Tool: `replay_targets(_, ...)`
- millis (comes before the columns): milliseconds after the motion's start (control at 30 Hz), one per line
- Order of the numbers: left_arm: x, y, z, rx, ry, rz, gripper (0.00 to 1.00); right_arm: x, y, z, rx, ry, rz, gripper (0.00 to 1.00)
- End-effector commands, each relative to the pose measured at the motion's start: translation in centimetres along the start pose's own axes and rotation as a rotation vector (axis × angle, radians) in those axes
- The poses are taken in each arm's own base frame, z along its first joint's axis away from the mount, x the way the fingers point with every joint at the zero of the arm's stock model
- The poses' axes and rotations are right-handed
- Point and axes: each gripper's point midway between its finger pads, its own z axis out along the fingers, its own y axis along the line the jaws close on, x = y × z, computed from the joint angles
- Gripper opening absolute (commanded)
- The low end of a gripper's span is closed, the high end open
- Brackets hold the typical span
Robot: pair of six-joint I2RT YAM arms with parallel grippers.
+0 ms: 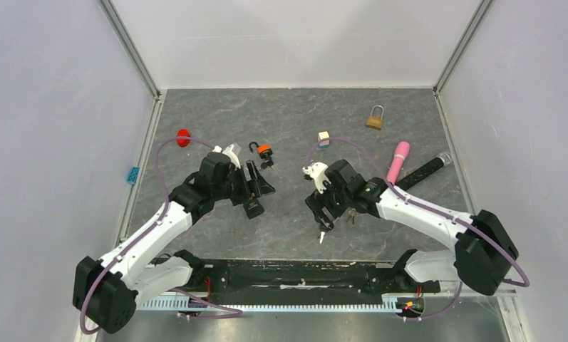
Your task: Unlock with the key
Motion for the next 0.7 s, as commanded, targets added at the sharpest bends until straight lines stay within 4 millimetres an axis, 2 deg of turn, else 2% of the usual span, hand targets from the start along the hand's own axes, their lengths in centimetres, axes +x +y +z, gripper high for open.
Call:
replay_targets(0,-1.4,0.1,-2.1,-0.051,-0.063,0.096,0.8,0.7,-0.3,-0.5,0.043,0.115,0.096,0.77)
replay_targets(67,-1.1,0.3,-2.3,-0.055,-0.06,0.093,0.8,0.6,0.4,-0.2,0.031,0.122,0.171,0.72)
replay_targets(167,-0.8,0.4,-2.5,-0.053,-0.054,0.088,0.81,1.1,1.5,0.2,0.022,0.165,0.18,0.69)
replay_targets(267,-0.5,0.5,-2.6,-0.054,-0.047,0.087,0.8,2.9,0.9,0.4,0.081,0.242,0.226,0.67)
replay_targets(333,-0.5,0.5,-2.7,-0.052,-0.046,0.087,0.8,3.5,0.9,0.7,0.105,0.263,0.283,0.66)
replay_targets(533,-0.3,0.7,-2.8,-0.046,-0.056,0.079,0.8,4.4,0.4,2.2,0.182,0.218,0.457,0.68)
replay_targets(667,0.1,1.0,-2.7,-0.05,-0.045,0.077,0.8,4.6,0.4,3.5,0.182,0.177,0.502,0.66)
